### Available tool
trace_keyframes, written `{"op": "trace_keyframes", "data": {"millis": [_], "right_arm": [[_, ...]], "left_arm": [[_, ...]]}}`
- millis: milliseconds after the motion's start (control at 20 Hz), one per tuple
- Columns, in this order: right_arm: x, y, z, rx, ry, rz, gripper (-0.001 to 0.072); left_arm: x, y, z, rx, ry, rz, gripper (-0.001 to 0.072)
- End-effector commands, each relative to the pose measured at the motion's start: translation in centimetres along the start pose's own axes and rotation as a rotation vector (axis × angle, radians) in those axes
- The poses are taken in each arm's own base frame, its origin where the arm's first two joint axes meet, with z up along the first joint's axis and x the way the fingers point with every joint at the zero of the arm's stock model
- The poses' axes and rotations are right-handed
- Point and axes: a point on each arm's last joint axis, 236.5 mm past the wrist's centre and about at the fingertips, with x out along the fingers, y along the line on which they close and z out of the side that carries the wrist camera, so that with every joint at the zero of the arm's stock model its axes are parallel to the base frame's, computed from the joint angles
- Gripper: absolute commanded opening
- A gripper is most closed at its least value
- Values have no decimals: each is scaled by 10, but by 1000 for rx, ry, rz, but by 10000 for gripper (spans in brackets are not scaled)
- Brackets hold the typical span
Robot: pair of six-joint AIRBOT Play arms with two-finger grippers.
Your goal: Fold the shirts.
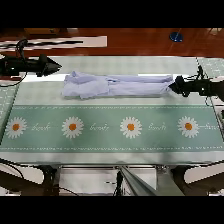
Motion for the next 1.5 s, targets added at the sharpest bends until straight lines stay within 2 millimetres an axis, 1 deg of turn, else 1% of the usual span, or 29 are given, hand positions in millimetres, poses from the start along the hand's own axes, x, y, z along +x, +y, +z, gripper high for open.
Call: {"op": "trace_keyframes", "data": {"millis": [0, 150, 250, 300, 400, 550, 600, 700, 800, 950, 1050, 1150, 1300, 1450], "right_arm": [[-31, 41, 11, -75, -57, 80, 21], [-88, 70, 11, -158, -86, 103, 21], [-121, 75, 5, -198, -96, 68, 21], [-138, 71, 2, -228, -100, 21, 21], [-167, 55, -9, -275, -92, -99, 21], [-208, 30, -30, -332, -55, -271, 21], [-221, 27, -31, -324, -74, -311, 21], [-238, 33, -33, -337, -118, -345, 21], [-249, 43, -40, -355, -135, -346, 21], [-261, 54, -53, -354, -141, -342, 21], [-269, 61, -61, -355, -149, -339, 21], [-277, 70, -72, -373, -155, -337, 21], [-296, 86, -88, -411, -194, -334, 21], [-312, 100, -100, -446, -246, -333, 21]], "left_arm": [[7, -17, -10, 14, 43, -35, 25], [24, -41, -25, -15, 99, -68, 24], [42, -64, -41, 1, 153, -89, 24], [51, -77, -49, 16, 177, -102, 24], [72, -109, -68, 37, 228, -150, 24], [104, -161, -105, 84, 309, -222, 24], [115, -174, -118, 102, 328, -228, 24], [139, -200, -145, 119, 362, -235, 24], [161, -227, -170, 151, 375, -243, 24], [187, -258, -203, 187, 375, -251, 24], [201, -269, -224, 172, 393, -247, 24], [215, -273, -247, 165, 425, -240, 23], [235, -271, -275, 151, 464, -223, 24], [250, -270, -296, 81, 508, -234, 23]]}}
